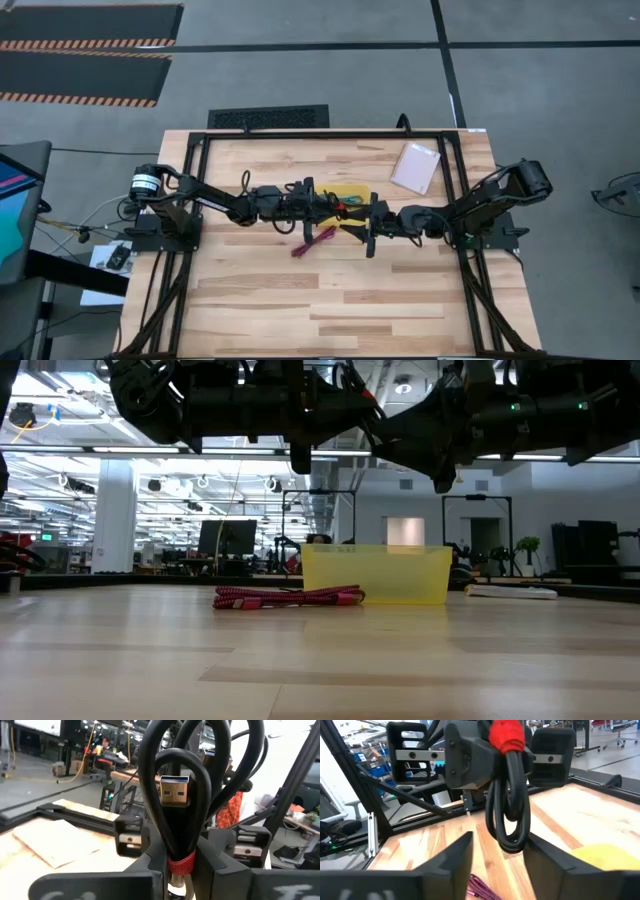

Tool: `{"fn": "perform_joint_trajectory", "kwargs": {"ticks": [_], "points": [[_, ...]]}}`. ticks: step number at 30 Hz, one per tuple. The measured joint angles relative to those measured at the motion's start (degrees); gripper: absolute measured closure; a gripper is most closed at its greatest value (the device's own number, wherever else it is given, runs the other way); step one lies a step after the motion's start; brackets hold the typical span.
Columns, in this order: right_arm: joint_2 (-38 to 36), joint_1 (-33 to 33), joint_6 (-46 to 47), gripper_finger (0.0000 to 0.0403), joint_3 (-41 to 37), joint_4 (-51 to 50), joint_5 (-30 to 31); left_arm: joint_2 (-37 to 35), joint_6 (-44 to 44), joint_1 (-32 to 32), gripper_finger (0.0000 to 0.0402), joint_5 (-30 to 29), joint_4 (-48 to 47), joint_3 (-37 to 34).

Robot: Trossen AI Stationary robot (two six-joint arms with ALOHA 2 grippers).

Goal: Pick and place USB-C Cables
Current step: Put the black charger cable into the yellow bin

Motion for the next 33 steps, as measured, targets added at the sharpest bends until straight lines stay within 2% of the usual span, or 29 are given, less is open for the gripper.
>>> {"fn": "perform_joint_trajectory", "kwargs": {"ticks": [3, 6, 10, 16, 19, 23, 28, 33], "points": [[-2.7, 0.0, 0.0, 0.0178, 0.0, -2.0, 0.0, -1.8, -2.3, 0.9, 0.0373, 0.1, -2.5, 0.1], [-6.8, 0.0, 0.0, 0.0162, 0.0, -8.1, 0.0, -4.7, -2.7, 1.8, 0.0372, 0.2, -8.2, 0.1], [-13.9, 0.3, 0.8, 0.0164, 0.0, -19.5, 0.0, -10.5, -0.9, 3.2, 0.0371, 0.1, -19.6, 1.3], [-23.4, 1.8, 3.7, 0.0182, 0.0, -36.8, 0.1, -15.3, 5.7, 3.8, 0.0371, -3.5, -44.3, 10.8], [-26.4, 3.1, 6.6, 0.0189, 0.0, -43.5, 0.0, -14.8, 9.0, 3.8, 0.0371, -4.7, -54.4, 17.1], [-28.6, 6.7, 9.8, 0.0195, 0.0, -50.2, 0.0, -12.6, 10.6, 3.8, 0.037, -6.9, -62.9, 23.3], [-29.1, 11.5, 14.3, 0.0202, -0.1, -57.3, 0.0, -7.1, 10.7, 3.8, 0.037, -7.3, -67.0, 26.9], [-27.8, 15.2, 18.0, 0.021, -0.1, -59.1, 0.0, -0.3, 10.2, 3.8, 0.037, -7.2, -67.6, 27.9]]}}
